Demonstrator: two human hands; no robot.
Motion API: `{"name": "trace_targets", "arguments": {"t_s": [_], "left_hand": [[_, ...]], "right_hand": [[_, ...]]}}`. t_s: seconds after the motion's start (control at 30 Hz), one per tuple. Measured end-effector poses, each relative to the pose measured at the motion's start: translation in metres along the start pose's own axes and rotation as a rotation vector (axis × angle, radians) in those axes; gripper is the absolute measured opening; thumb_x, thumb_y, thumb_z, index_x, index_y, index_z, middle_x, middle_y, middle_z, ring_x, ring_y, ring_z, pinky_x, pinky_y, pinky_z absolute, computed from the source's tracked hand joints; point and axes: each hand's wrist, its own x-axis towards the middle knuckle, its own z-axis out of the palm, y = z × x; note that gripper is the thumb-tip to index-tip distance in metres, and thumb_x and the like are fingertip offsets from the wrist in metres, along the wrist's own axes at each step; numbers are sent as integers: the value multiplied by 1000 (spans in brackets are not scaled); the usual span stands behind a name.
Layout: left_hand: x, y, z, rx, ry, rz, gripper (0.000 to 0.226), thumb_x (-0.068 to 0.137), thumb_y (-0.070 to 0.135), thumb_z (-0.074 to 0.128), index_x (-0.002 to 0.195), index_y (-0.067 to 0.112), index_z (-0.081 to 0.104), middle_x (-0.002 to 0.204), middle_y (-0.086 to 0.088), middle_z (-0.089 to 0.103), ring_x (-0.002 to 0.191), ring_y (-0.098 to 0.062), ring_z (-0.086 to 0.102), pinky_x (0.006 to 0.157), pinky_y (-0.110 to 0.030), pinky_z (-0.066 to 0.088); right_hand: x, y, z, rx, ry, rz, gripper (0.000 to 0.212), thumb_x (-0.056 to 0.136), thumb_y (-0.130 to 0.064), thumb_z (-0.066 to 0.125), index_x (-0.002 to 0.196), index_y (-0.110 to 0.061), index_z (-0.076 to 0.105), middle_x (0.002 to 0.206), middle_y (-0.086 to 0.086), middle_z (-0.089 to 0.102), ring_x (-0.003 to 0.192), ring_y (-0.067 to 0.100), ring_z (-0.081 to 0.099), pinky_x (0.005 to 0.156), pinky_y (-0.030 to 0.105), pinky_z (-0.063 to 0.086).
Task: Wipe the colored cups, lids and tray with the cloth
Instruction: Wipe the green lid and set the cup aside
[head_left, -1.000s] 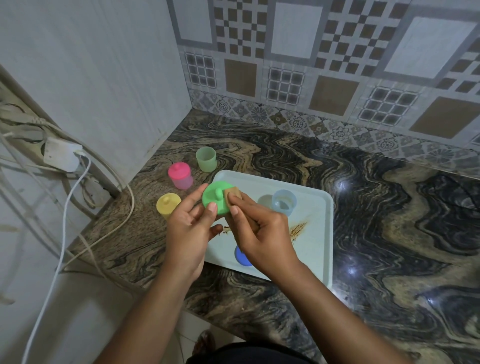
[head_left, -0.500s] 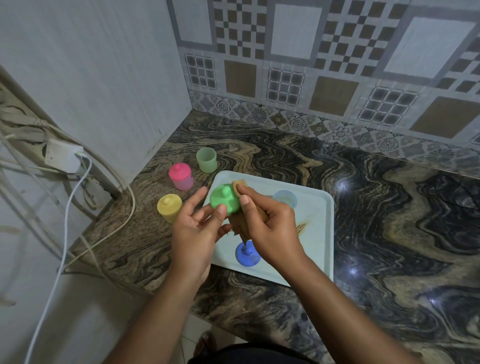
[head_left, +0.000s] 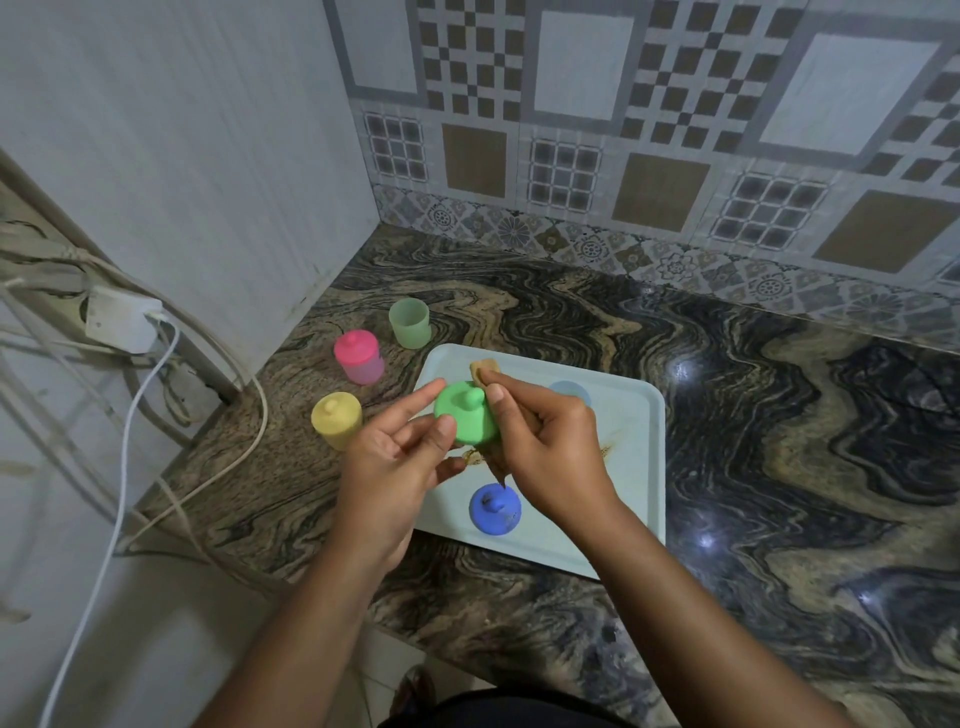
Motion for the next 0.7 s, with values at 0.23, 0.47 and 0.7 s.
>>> {"name": "trace_targets", "arguments": {"t_s": [0.23,0.47,0.7], "left_hand": [[-3,-3,14,-18,72,19,52,95,3,56,143,19,45,112,5,75,102,-11,71,74,-32,61],[5,1,7,-55,164,8,37,96,4,57,133,8,55,96,3,78,88,-11,74,65,-26,58],[2,0,-2,-10,-22,-60,31,97,8,53,125,18,63,106,-2,76,96,-12,71,69,-25,57]], "right_hand": [[-3,-4,4,121,-114,107,35,105,-26,54,138,-19,62,67,0,70,55,25,59,58,44,55],[-13,0,3,-23,-99,-101,37,101,-22,54,135,-13,63,133,2,66,132,8,57,108,32,49],[-2,2,-3,-114,-57,-138,32,101,-20,54,129,-14,68,136,0,65,131,5,56,107,41,51]]}}
